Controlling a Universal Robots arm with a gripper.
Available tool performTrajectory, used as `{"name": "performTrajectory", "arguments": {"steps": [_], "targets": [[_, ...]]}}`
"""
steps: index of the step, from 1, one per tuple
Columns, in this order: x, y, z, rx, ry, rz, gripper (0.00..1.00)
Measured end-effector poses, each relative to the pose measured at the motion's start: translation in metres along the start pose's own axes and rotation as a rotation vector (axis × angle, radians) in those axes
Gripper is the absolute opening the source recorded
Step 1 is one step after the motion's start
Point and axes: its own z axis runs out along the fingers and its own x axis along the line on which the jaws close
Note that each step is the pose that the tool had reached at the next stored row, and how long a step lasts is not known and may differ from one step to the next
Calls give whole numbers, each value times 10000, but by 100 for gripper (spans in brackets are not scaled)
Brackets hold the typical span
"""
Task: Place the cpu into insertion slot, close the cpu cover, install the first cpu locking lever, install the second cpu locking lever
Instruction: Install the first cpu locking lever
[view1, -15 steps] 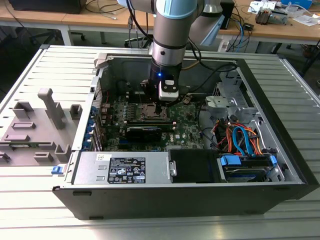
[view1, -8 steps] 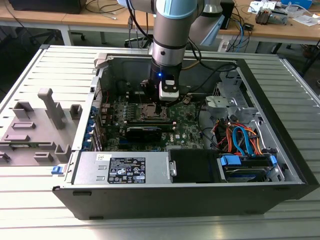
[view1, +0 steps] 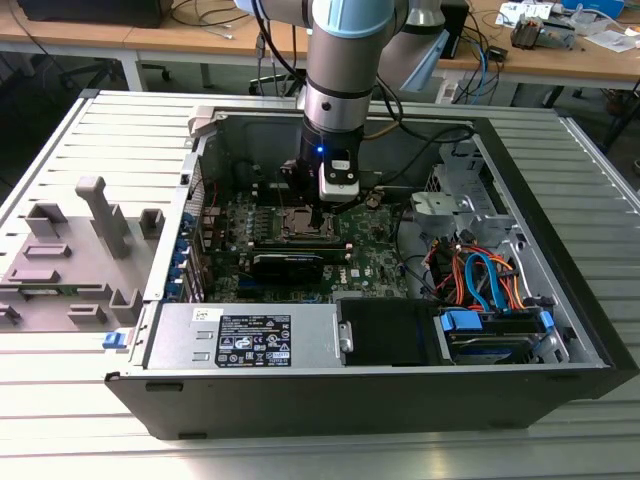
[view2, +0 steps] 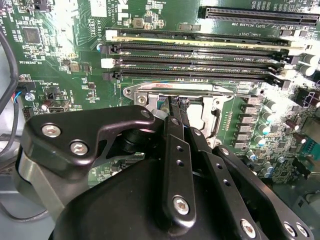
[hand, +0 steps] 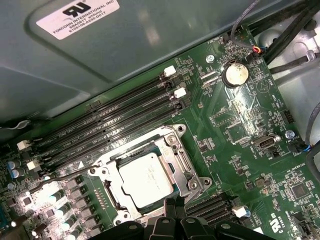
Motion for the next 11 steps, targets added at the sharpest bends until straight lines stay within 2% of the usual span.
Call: {"name": "performTrajectory", "arguments": {"steps": [11], "targets": [[0, 0, 0, -1, -8, -184, 11]]}}
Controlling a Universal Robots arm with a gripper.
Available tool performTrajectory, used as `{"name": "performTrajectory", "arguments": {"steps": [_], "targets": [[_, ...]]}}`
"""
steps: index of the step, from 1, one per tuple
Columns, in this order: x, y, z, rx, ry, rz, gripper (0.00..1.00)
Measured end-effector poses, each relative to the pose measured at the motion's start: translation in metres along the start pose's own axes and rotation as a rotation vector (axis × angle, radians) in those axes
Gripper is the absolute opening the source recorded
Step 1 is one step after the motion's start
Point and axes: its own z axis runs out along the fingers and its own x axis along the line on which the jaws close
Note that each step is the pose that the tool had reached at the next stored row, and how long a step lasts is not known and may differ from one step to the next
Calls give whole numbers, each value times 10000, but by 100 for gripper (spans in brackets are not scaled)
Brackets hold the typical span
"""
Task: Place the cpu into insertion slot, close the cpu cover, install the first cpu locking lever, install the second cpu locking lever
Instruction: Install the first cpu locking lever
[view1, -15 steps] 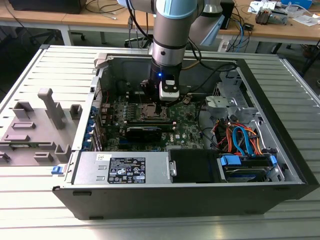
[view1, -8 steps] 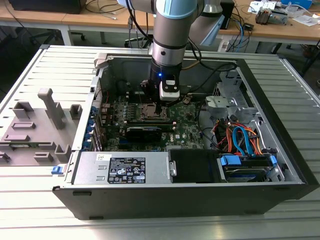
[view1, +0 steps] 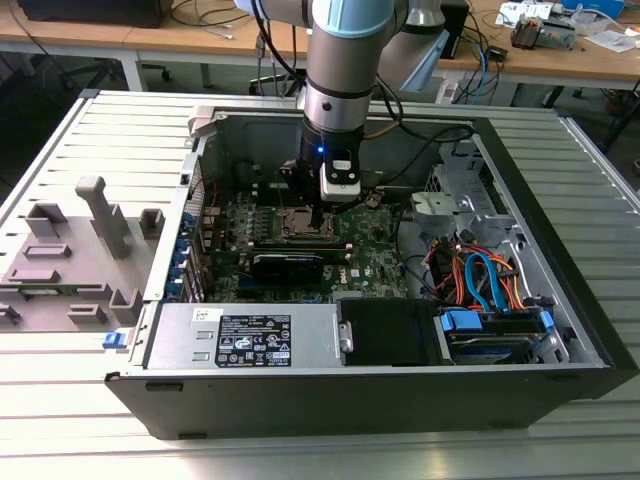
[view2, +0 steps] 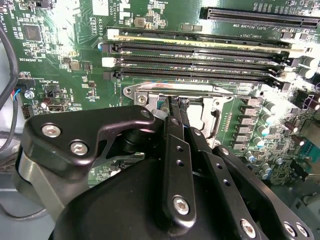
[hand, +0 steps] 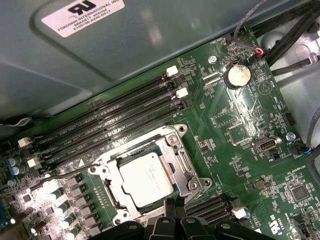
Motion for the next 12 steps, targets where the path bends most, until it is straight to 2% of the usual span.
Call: {"name": "performTrajectory", "arguments": {"steps": [12], "targets": [[0, 0, 0, 1, -8, -180, 11]]}}
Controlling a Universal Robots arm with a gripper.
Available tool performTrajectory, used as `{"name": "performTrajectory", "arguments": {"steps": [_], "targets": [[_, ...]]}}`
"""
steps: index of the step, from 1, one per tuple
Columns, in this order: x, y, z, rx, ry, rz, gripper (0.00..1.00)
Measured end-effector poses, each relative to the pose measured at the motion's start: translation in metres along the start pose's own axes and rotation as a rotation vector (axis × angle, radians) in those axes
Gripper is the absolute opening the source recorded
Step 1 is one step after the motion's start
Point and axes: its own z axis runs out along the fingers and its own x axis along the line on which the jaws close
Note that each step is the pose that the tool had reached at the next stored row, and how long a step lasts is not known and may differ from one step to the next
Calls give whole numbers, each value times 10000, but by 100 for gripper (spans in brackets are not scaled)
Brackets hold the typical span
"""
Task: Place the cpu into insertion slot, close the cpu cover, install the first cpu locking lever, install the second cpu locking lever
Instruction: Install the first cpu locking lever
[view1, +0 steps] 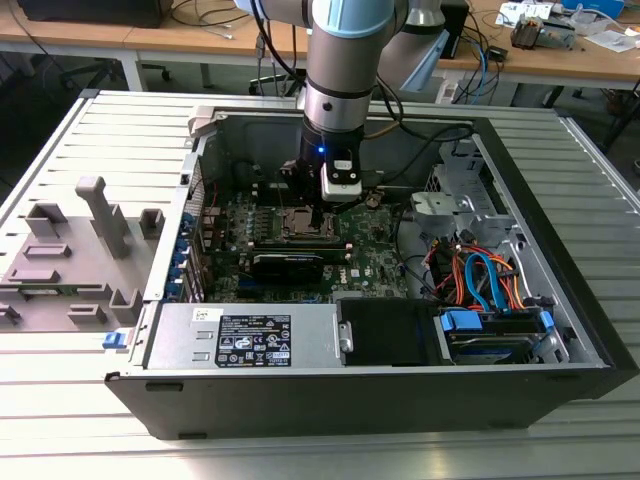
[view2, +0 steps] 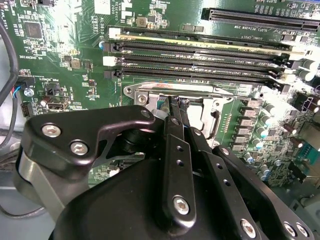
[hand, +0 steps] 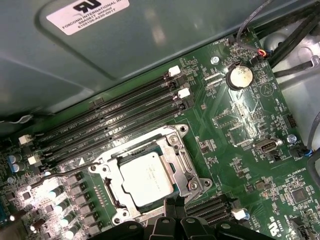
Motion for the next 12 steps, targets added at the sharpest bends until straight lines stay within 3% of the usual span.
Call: {"name": "performTrajectory", "arguments": {"steps": [12], "targets": [[0, 0, 0, -2, -10, -232, 11]]}}
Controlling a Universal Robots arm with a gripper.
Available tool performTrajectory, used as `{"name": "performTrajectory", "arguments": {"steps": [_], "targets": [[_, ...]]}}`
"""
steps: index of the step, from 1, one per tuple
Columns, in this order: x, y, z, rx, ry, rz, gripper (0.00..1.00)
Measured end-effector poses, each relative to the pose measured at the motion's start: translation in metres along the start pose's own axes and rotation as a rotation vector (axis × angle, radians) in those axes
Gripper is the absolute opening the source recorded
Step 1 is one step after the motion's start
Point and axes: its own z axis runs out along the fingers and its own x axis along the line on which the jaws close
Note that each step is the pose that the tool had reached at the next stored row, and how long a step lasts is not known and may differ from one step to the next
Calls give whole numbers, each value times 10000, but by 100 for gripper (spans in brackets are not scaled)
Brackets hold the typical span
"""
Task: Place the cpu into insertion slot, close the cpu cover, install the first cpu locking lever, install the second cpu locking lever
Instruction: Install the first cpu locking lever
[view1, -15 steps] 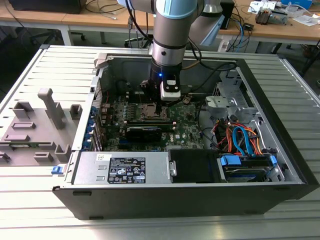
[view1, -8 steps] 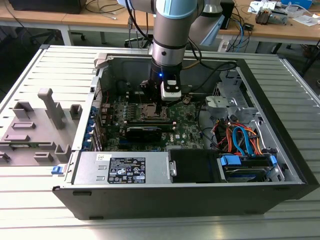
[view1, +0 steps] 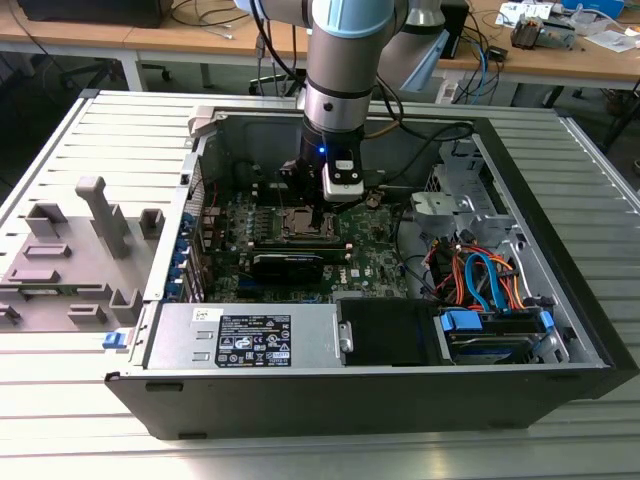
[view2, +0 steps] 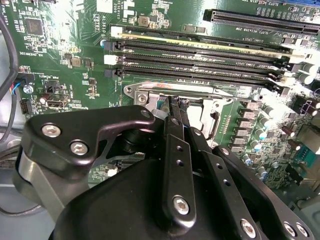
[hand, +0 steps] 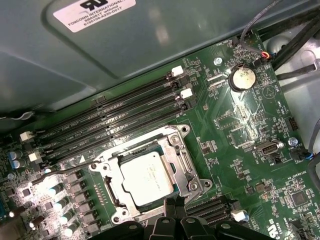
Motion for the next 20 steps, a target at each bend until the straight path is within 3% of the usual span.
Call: {"name": "performTrajectory", "arguments": {"steps": [20], "targets": [[0, 0, 0, -1, -11, -265, 11]]}}
